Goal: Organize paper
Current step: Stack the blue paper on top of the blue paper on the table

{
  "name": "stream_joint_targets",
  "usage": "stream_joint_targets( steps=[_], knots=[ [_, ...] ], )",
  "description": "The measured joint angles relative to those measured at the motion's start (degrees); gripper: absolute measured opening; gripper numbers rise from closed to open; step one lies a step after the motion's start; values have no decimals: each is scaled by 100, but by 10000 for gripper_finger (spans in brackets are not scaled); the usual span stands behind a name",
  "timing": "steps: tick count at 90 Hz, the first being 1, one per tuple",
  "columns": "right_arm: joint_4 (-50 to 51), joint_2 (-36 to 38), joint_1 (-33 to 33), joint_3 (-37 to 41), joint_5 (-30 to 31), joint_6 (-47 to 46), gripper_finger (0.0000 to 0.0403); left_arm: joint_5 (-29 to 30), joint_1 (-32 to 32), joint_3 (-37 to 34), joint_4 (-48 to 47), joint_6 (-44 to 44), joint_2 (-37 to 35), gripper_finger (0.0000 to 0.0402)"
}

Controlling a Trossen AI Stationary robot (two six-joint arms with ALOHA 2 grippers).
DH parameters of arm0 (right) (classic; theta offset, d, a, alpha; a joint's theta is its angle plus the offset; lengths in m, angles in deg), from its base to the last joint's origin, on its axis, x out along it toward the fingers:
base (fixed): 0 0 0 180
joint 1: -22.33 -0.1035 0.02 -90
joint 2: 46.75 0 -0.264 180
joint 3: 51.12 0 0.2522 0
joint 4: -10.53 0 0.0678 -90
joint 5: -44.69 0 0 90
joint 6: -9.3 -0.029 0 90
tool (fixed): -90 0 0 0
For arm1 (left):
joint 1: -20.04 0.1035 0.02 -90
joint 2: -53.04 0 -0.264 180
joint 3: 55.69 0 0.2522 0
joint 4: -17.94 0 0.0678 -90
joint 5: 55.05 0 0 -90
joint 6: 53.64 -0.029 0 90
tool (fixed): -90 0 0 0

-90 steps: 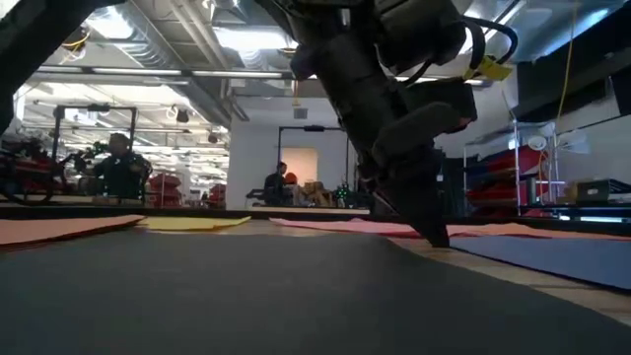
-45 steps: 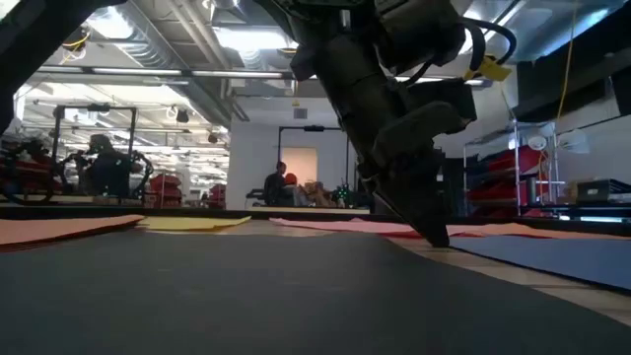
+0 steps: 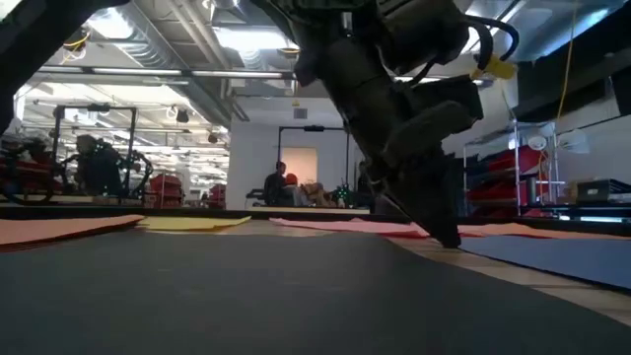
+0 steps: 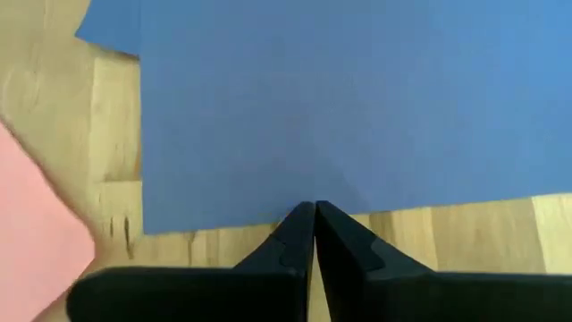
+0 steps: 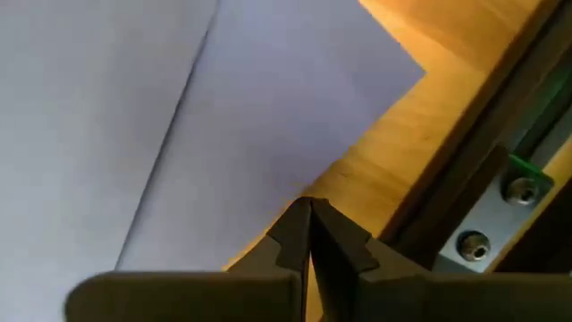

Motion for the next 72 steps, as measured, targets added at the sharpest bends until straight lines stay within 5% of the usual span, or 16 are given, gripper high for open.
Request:
stream_joint_targets(
  steps=[33,72],
  knots=[
    [-19,-11,652,12,-116,864,0,-91,0,-7,573,-33,15,0],
    [-28,-15,692,12,44,971,0,-207,66,0,988,-120,99,0]
  ],
)
